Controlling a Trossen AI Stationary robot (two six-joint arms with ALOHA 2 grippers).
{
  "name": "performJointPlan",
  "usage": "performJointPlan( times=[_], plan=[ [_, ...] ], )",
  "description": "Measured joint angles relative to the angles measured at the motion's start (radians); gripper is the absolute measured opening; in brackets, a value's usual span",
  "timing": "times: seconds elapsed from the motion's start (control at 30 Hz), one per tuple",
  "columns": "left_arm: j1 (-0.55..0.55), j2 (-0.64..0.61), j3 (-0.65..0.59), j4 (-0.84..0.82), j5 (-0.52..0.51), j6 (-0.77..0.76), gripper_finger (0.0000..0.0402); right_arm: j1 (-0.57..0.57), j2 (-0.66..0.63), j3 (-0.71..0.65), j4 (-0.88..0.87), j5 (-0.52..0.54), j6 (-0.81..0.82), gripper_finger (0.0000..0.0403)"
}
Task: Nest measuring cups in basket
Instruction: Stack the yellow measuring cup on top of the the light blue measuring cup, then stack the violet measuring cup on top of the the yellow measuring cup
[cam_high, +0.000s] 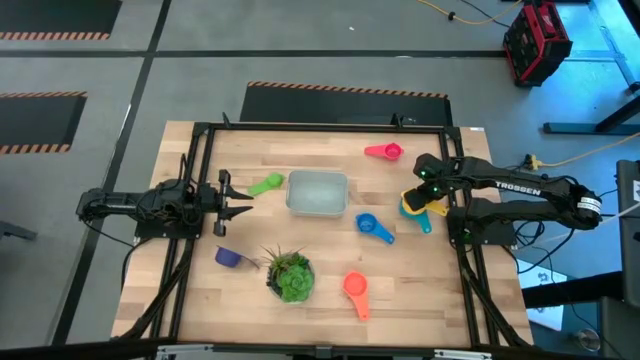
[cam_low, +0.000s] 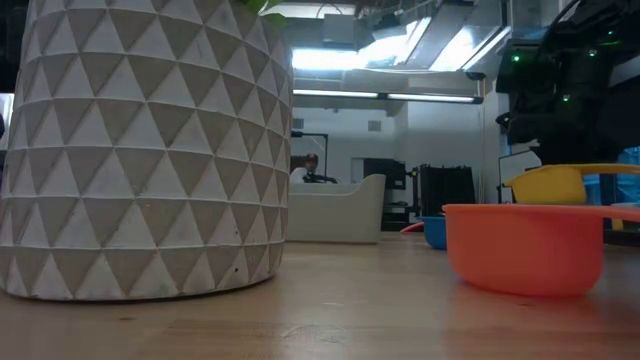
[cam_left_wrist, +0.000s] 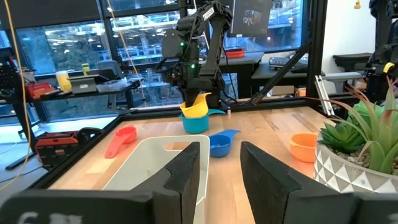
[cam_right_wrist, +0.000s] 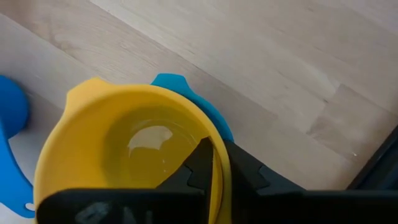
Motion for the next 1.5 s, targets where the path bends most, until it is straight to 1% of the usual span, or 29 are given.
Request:
performJointPlan(
  times=[0.53, 0.7, 1.0, 1.07, 1.13, 1.27, 1.37, 1.43, 1.5],
  plan=[
    [0.000, 0.000, 0.000, 0.000, 0.000, 0.000, 0.0110, 0.000, 0.000, 0.000, 0.001, -0.027, -0.008, 0.0035],
    [0.000, 0.000, 0.000, 0.000, 0.000, 0.000, 0.0110, 0.000, 0.000, 0.000, 0.003, -0.038, 0.036, 0.0035],
    [0.000, 0.000, 0.000, 0.000, 0.000, 0.000, 0.0110, 0.000, 0.000, 0.000, 0.007, -0.037, 0.023, 0.0038],
    [0.000, 0.000, 0.000, 0.000, 0.000, 0.000, 0.0110, 0.000, 0.000, 0.000, 0.007, -0.037, 0.020, 0.0049],
    [0.000, 0.000, 0.000, 0.000, 0.000, 0.000, 0.0110, 0.000, 0.000, 0.000, 0.007, -0.037, 0.021, 0.0072],
    [0.000, 0.000, 0.000, 0.000, 0.000, 0.000, 0.0110, 0.000, 0.000, -0.001, 0.007, -0.029, 0.019, 0.0144],
    [0.000, 0.000, 0.000, 0.000, 0.000, 0.000, 0.0110, 0.000, 0.000, -0.001, 0.007, -0.025, 0.007, 0.0184],
    [0.000, 0.000, 0.000, 0.000, 0.000, 0.000, 0.0110, 0.000, 0.000, -0.001, 0.007, -0.025, 0.006, 0.0197],
    [0.000, 0.000, 0.000, 0.000, 0.000, 0.000, 0.0110, 0.000, -0.001, -0.001, 0.007, -0.029, 0.005, 0.0201]
  ],
)
